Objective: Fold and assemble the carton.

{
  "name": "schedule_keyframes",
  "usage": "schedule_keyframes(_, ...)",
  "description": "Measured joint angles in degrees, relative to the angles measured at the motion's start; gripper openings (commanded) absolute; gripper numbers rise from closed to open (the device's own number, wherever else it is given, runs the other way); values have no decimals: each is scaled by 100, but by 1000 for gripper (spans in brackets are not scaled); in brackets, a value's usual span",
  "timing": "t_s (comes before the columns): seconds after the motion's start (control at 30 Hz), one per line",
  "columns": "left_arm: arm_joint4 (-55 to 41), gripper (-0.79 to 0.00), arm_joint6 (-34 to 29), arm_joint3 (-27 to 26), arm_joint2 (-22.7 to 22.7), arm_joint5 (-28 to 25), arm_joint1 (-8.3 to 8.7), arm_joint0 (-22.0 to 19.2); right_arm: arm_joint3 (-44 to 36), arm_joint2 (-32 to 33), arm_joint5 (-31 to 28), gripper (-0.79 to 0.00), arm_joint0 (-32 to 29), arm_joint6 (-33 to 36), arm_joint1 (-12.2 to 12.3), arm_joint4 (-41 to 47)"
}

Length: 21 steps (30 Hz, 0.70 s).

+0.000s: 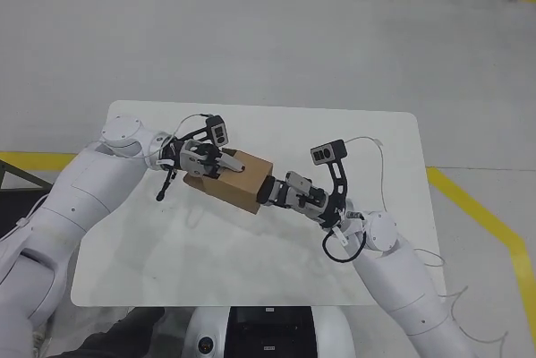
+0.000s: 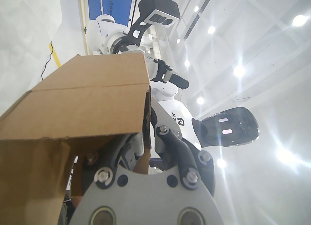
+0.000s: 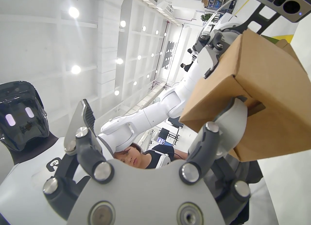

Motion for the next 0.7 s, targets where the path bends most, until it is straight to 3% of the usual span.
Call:
schedule_keyframes(0.23,321,-785,0,249,-30,-83,41,-122,-324,499,77,0,-329,-111,116,-280)
schedule_keyframes(0.4,1071,-785,20,330,-44,-141,75,-303,-491,783,221,0,-521,-243,186,-576)
schedule_keyframes(0.7,3166,-785,724,-602,-72,175,182,-576,-606,916,572,0,-557,-719,273,-2242)
